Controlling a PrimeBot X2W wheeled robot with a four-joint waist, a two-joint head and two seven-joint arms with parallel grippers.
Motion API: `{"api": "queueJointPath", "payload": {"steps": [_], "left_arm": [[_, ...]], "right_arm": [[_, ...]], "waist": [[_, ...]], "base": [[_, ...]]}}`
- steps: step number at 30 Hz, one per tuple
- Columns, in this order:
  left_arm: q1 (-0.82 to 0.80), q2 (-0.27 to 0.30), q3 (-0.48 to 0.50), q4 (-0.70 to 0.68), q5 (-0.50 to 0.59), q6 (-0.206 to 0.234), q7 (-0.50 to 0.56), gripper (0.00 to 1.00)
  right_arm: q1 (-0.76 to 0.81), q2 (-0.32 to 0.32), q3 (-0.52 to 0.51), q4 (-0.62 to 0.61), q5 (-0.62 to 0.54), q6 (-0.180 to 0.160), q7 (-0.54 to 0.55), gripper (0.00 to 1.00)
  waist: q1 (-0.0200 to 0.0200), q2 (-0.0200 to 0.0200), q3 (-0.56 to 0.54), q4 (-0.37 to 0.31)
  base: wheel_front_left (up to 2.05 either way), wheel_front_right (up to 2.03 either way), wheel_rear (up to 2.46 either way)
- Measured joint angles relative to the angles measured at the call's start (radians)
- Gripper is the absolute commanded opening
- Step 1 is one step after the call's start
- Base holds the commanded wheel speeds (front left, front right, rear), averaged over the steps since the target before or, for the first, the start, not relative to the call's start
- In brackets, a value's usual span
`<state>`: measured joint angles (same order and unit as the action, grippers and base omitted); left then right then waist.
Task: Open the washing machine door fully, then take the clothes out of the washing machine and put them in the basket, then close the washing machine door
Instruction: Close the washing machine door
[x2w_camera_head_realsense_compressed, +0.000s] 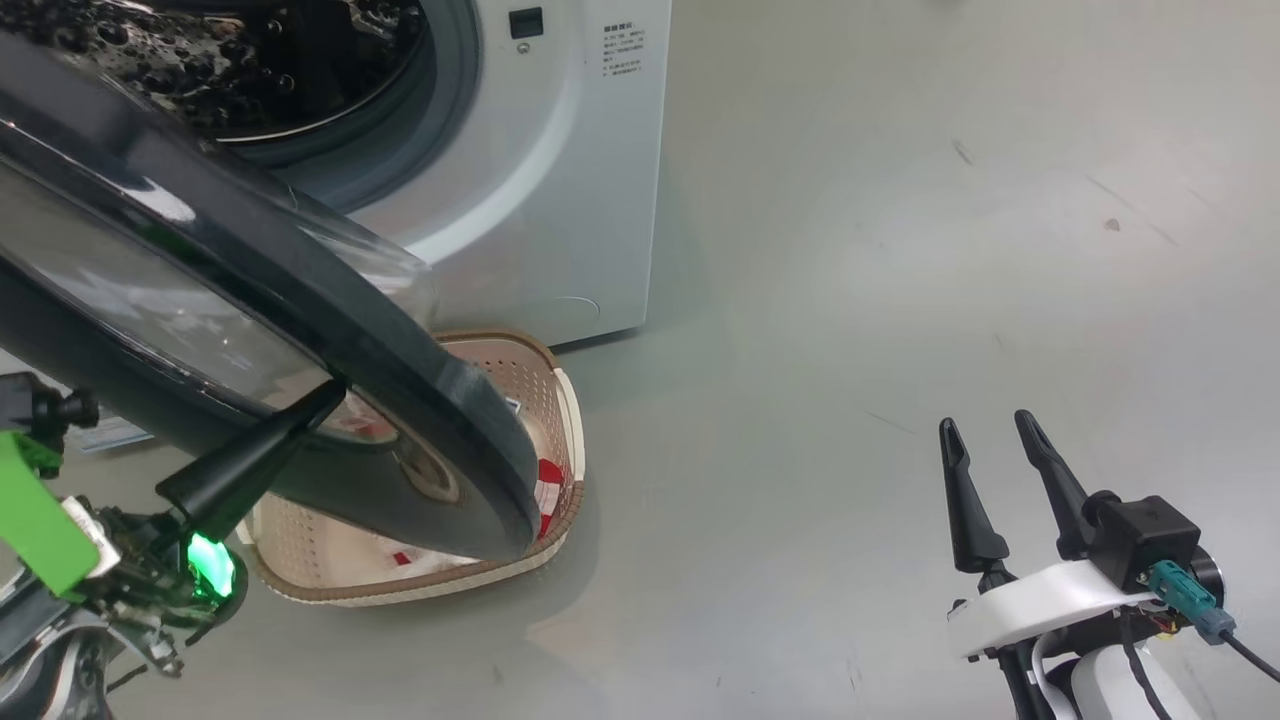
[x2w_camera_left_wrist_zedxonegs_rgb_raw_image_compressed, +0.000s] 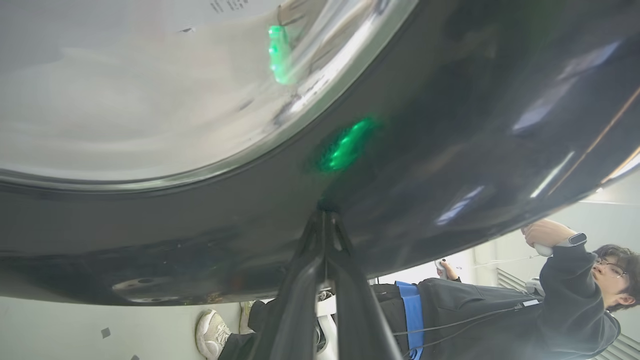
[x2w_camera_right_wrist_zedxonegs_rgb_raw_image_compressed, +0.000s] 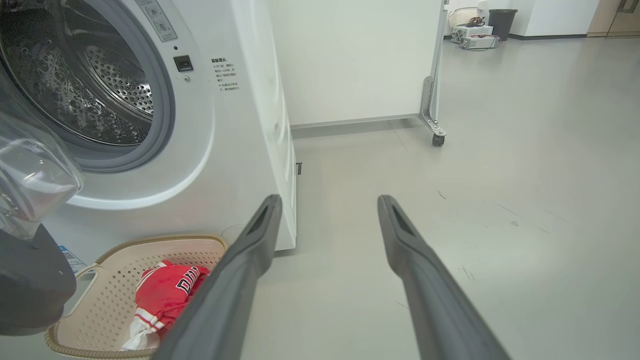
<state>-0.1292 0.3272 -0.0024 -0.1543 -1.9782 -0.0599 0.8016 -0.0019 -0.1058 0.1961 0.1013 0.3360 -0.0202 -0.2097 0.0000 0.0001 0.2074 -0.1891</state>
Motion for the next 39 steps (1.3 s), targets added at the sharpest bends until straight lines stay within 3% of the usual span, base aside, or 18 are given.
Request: {"api": "queueJointPath", "payload": {"steps": [19,39], "left_arm": [[-0.274,-0.077,-0.02,0.146,0.029,0.009,-0.081,0.0],[-0.499,-0.122,-0.007,0.323,0.159,-0.034,-0.218,0.0]], "right_arm": [[-0.061,0.008,0.004,0.009,0.008,0.011,-0.014,1.0],[-0.111,0.016,0.02,0.037,0.008,0.028,-0.025,1.0]], "waist": [[0.0,0.0,0.111,-0.066],[0.0,0.0,0.182,-0.13]], "base": [[0.0,0.0,0.0],[0.0,0.0,0.0]]}}
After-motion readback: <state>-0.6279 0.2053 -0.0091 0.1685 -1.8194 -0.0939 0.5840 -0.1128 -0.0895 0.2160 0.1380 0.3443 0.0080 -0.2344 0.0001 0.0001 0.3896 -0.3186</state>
